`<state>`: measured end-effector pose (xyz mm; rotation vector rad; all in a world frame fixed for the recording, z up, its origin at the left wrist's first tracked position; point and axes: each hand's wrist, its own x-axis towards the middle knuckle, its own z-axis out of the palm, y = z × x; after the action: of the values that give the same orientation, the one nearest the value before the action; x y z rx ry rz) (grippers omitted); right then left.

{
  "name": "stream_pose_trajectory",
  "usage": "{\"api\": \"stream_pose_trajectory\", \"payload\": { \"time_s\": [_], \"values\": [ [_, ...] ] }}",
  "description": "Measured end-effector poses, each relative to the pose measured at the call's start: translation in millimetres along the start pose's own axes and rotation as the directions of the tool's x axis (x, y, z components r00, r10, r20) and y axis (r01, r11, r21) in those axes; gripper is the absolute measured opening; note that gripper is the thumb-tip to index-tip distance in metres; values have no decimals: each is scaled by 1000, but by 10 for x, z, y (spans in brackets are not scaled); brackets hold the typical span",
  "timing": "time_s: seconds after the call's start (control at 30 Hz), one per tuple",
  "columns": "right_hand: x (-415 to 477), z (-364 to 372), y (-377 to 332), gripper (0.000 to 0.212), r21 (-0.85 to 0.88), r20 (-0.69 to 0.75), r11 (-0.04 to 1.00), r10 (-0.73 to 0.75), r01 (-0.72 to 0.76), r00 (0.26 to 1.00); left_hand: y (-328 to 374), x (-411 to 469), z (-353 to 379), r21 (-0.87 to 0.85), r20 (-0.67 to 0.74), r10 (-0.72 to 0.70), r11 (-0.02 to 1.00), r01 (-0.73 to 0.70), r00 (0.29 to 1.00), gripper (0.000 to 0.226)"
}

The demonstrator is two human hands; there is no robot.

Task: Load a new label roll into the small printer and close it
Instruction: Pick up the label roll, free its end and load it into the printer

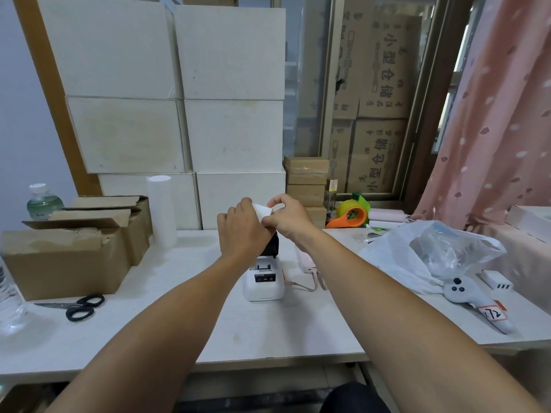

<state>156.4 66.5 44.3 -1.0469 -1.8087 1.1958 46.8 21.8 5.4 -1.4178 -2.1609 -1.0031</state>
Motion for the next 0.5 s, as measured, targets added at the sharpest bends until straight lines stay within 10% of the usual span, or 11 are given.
{"api": "stream_pose_trajectory", "payload": {
  "time_s": [0.23,0.5],
  "values": [
    [28,72,-10,38,-137,-46,991,-6,-1,999,9,-14,-17,-22,20,43,999,-43,999,36],
    [69,6,59,54,129,-76,990,68,-58,995,-32,29,-52,-38,-2,52,998,-52,999,55]
  ]
}}
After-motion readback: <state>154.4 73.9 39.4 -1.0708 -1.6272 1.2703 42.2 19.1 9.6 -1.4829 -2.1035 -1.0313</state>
